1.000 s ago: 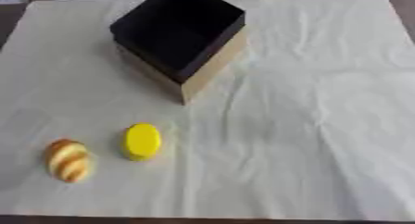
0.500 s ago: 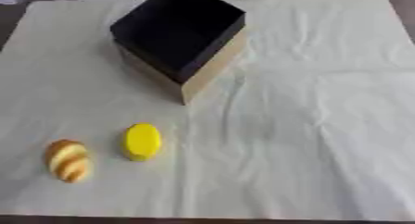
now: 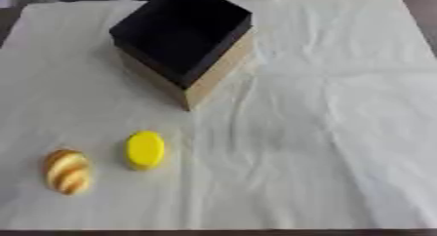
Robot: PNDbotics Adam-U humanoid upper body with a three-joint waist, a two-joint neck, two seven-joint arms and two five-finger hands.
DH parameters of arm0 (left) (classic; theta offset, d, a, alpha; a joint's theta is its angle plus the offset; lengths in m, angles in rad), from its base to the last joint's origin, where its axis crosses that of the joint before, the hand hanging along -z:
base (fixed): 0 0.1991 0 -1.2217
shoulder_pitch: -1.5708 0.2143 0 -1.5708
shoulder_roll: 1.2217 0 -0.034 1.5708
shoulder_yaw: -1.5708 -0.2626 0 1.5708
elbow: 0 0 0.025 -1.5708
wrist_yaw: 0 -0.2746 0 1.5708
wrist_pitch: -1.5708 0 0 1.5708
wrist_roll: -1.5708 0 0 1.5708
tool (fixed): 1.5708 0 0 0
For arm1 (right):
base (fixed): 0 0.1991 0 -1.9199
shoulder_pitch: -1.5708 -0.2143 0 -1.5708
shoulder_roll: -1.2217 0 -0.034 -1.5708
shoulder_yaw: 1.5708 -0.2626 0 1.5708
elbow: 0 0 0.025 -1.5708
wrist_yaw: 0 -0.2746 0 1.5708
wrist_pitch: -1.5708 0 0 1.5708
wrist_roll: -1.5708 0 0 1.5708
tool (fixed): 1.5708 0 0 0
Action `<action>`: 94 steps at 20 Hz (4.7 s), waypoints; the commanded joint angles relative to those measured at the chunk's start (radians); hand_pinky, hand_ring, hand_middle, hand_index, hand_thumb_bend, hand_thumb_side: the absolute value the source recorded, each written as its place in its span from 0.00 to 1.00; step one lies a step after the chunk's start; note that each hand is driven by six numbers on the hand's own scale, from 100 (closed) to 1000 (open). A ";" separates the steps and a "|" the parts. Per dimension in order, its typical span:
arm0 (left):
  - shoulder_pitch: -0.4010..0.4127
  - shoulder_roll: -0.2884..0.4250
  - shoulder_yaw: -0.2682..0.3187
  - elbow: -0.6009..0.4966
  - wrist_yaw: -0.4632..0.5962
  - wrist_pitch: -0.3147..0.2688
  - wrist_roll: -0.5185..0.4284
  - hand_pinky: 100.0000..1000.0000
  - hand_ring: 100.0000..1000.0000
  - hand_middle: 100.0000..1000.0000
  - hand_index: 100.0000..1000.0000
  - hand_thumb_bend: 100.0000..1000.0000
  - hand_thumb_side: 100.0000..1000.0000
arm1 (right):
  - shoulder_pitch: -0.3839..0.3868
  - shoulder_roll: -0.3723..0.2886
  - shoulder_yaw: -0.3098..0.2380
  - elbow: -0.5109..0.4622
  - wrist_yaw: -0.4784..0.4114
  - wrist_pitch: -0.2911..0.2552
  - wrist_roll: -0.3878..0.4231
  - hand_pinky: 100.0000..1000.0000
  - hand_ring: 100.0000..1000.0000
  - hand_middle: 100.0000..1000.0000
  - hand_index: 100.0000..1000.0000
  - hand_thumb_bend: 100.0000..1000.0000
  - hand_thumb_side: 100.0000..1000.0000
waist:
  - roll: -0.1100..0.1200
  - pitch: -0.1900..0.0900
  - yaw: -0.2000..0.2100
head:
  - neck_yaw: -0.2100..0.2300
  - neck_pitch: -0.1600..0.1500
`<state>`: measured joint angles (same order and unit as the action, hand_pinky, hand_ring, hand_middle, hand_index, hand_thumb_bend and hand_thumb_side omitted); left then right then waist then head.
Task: Pick up objects on the table and place them in the box.
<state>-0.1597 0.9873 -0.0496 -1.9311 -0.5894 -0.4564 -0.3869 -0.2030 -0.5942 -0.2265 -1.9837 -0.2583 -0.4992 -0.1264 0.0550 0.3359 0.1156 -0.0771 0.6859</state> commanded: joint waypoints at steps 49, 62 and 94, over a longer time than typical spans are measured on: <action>-0.293 -0.169 -0.124 0.134 -0.141 0.009 0.023 0.62 0.46 0.39 0.50 0.19 0.00 | -0.017 0.000 0.001 -0.016 -0.028 0.027 0.023 0.92 0.86 0.56 0.79 0.00 0.51 | 0.007 -0.013 -0.020 | 0.028 0.003; -0.816 -0.281 -0.108 0.446 0.017 -0.097 0.101 0.63 0.45 0.39 0.49 0.06 0.00 | -0.038 -0.011 0.014 -0.016 -0.046 0.020 0.033 0.92 0.86 0.56 0.79 0.00 0.49 | 0.006 -0.011 -0.043 | 0.052 -0.013; -1.031 -0.733 0.020 1.022 -0.756 0.158 0.258 0.93 0.91 0.85 0.95 0.48 0.14 | -0.119 0.046 0.034 -0.016 -0.121 0.027 0.084 0.92 0.86 0.56 0.79 0.00 0.50 | -0.030 0.022 -0.171 | 0.172 -0.081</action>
<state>-1.1749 0.2365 -0.0381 -0.8989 -1.3261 -0.3021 -0.1129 -0.3161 -0.5319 -0.1835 -1.9837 -0.3729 -0.4712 -0.0408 0.0290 0.3860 -0.0543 0.0987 0.6133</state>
